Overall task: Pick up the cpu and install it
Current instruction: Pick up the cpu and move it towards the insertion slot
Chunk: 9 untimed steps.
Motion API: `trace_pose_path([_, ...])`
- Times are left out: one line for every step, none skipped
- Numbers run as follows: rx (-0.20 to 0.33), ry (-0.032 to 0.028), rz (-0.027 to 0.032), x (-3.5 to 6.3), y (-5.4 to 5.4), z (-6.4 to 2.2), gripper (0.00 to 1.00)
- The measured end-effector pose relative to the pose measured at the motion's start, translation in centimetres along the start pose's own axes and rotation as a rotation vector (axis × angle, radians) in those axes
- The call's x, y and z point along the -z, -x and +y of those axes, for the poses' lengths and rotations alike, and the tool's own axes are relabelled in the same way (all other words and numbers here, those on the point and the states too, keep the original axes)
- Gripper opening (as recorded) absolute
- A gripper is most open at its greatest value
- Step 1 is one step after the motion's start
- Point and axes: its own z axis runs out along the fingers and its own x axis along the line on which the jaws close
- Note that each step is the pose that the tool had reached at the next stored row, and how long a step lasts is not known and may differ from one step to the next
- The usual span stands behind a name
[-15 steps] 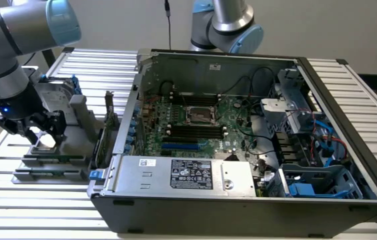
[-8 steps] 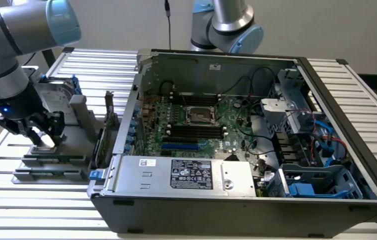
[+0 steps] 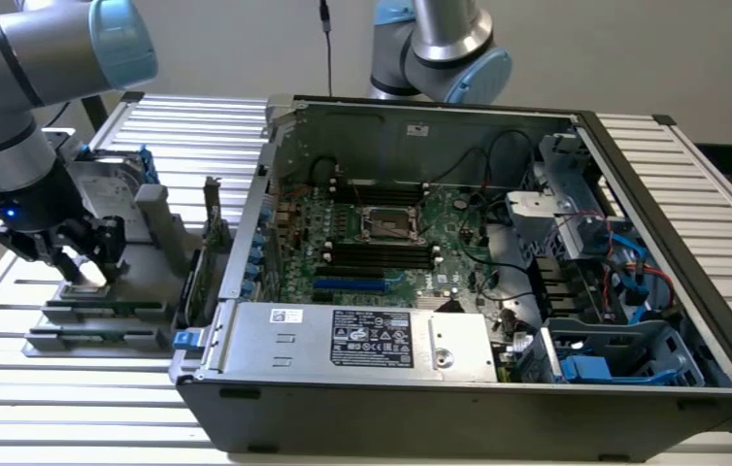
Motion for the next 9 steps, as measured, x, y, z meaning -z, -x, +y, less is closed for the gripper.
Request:
trace_pose_path([0.000,-0.0001,-0.0001,0.00,0.00,0.00,0.54])
trace_pose_path([0.000,0.0000,-0.0001,0.00,0.00,0.00,0.54])
trace_pose_path([0.000,0.0000,-0.0002,-0.01,0.01,0.00,0.54])
trace_pose_path([-0.001,0.0001,-0.0004,-0.01,0.01,0.00,0.55])
trace_pose_path([-0.001,0.0001,-0.0003,-0.01,0.01,0.00,0.55])
trace_pose_path([-0.001,0.0000,-0.0002,-0.01,0.01,0.00,0.55])
trace_pose_path([-0.001,0.0000,-0.0002,-0.01,0.00,0.00,0.62])
trace_pose_path([-0.001,0.0001,-0.0002,-0.01,0.01,0.00,0.62])
trace_pose_path([-0.001,0.0000,-0.0002,-0.01,0.00,0.00,0.62])
